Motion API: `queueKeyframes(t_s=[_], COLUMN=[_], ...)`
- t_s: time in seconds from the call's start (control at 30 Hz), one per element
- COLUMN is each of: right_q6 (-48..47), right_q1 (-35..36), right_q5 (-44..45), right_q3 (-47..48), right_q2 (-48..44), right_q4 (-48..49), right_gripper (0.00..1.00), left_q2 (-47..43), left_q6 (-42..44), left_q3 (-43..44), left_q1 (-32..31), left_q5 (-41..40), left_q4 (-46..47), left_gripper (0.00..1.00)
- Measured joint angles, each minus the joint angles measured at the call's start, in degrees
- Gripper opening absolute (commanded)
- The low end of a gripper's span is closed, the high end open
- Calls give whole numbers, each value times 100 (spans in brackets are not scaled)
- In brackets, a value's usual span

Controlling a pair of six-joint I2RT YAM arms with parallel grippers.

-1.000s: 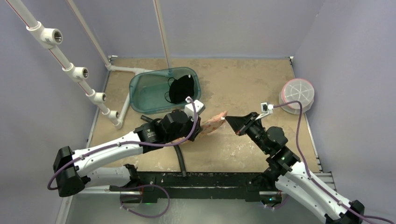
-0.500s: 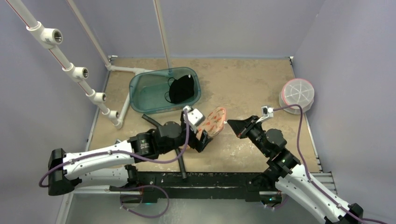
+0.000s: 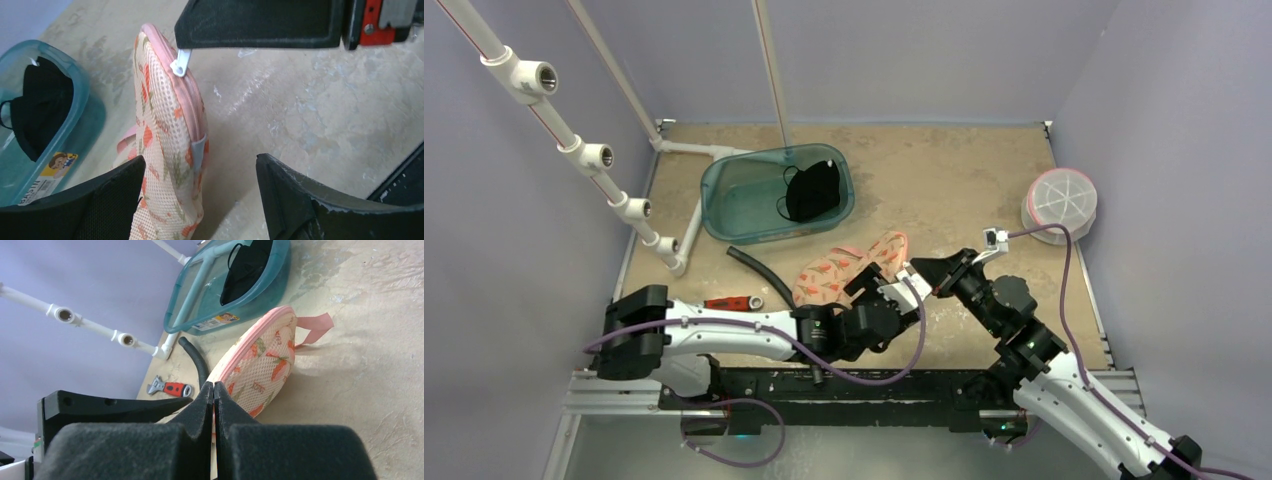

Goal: Unzip the laundry bag and remove the bra
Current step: Unzip the laundry bag at the center of the board.

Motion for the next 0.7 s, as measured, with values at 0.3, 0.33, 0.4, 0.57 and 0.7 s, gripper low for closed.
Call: queueKeyframes(t_s=[0.3,0.33,0.4,0.57,0.7], right_q6=[192,216,254,341,400], right_q1=[0,0,-4,-15,-15], right_q5=[-136,-146,-149,-142,-105], right_q3=[0,0,0,0,0], right_q2=[-173,-203,-260,-273,-273], right_q4=[-136,-155,-190,-310,-354], right_gripper=[0,0,0,0,0], left_q2=[662,664,662,640,507], left_q6=[341,358,391,511,715], left_q3=[310,299,256,142,133], left_q1=[94,114,129,138,138], left_q5=[-717,-750,-822,-785,-577], left_q4=[382,424,557,647,444], left_gripper=[17,9,0,0,0])
